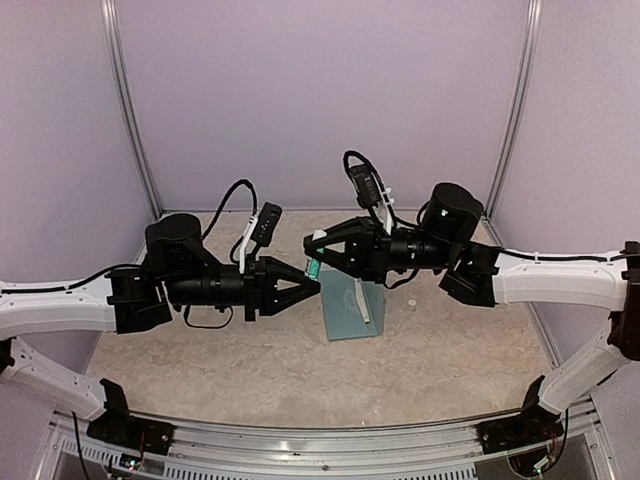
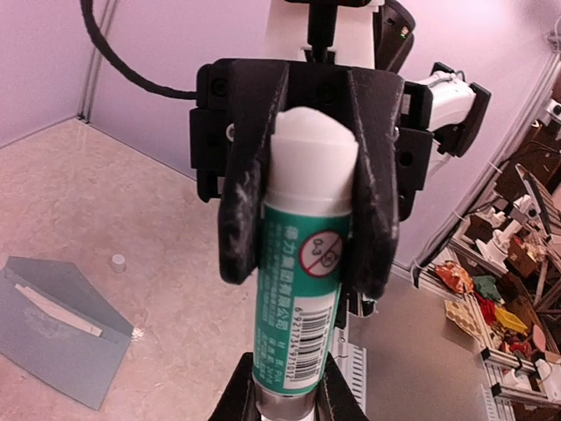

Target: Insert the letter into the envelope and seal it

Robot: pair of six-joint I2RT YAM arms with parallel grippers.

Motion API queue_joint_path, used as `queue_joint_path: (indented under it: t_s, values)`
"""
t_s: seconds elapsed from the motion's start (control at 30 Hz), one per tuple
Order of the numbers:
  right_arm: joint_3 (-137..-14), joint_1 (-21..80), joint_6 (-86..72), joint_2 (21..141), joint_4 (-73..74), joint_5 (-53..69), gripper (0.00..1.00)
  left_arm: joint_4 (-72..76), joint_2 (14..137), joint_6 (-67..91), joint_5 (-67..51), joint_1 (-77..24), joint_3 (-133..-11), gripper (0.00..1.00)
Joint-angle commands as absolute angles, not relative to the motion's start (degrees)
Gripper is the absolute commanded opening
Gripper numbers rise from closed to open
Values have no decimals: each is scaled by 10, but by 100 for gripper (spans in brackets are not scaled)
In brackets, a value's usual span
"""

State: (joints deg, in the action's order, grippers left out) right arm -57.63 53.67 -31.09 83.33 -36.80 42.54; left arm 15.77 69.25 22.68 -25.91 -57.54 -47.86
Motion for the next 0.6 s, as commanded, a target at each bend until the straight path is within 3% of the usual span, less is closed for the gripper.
queue_joint_path:
  t_s: [0.0,0.23,0.47,0.57]
  values:
    - [-617,545,-273,827,-227,257,3,146,680,200,-51,-578,-471,0]
    - [-719,568,-336,906,-39,-9,0,118,711,201,139,-606,-492,0]
    - [-752,573,-371,950,-53,-59,3,45,781,189,254,-655,-552,0]
    - [-744,573,-365,935,-64,-58,8,45,793,202,247,-656,-556,0]
